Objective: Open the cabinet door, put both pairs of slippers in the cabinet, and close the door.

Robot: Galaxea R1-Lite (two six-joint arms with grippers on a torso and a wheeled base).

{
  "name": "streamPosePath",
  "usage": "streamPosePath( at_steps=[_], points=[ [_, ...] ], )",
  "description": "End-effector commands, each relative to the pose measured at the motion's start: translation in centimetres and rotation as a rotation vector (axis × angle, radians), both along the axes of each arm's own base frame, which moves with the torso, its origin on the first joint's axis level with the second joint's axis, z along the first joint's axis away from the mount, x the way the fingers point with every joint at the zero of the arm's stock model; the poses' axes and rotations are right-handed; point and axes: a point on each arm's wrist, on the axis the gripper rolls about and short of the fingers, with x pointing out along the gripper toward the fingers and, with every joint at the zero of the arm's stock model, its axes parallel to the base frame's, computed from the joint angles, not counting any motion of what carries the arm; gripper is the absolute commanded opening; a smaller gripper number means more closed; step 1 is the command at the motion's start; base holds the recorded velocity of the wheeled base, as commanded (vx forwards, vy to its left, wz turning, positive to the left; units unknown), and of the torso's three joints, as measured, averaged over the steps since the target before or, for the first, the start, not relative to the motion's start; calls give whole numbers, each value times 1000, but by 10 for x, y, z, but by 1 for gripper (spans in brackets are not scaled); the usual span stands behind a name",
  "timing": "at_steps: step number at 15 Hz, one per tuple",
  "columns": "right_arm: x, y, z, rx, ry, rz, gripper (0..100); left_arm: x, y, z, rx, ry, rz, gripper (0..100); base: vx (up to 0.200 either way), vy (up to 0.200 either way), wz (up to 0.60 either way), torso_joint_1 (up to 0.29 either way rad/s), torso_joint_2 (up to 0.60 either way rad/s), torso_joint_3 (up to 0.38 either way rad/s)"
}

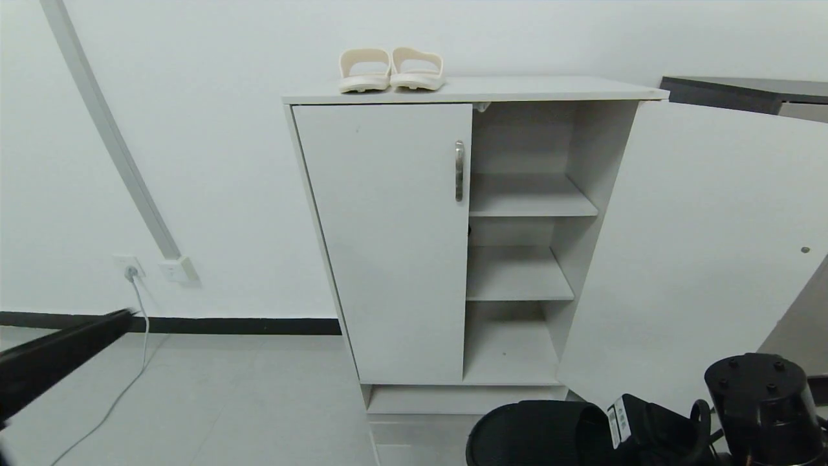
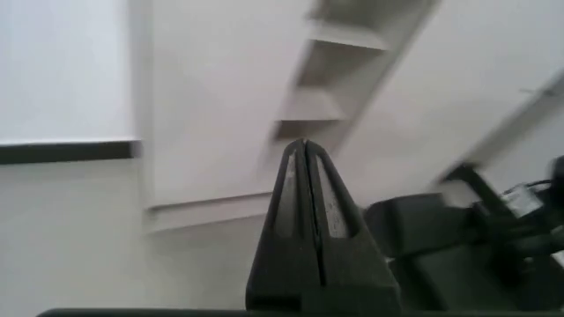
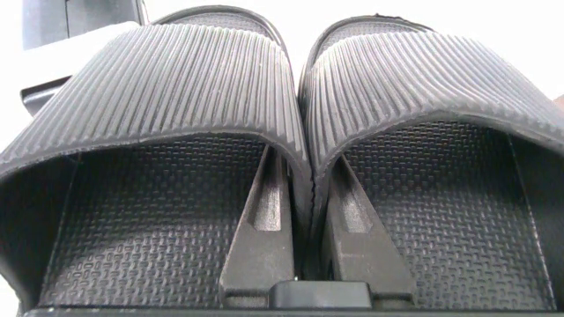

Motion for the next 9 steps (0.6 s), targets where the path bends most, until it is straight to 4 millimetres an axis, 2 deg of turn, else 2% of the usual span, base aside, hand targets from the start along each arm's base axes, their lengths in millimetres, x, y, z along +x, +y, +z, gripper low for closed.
streamPosePath(
  at_steps=[1, 3, 5, 7, 9],
  points=[
    [0, 0, -1, -3, 3, 1, 0, -89, 46, -67, 49, -71, 396, 0, 0, 0, 0, 0, 0, 0],
    [0, 0, 0, 1, -2, 0, 0, -93, 40, -113, 159, -38, 627, 0, 0, 0, 0, 0, 0, 0],
    [0, 0, 1, 3, -5, 3, 0, -80, 40, -135, 112, -44, 732, 0, 0, 0, 0, 0, 0, 0],
    [0, 0, 1, 3, -6, 2, 0, -71, 38, -154, 130, -81, 664, 0, 0, 0, 0, 0, 0, 0],
    [0, 1, 0, 2, -4, 2, 0, -70, 35, -156, 111, -68, 553, 0, 0, 0, 0, 0, 0, 0]
  ],
)
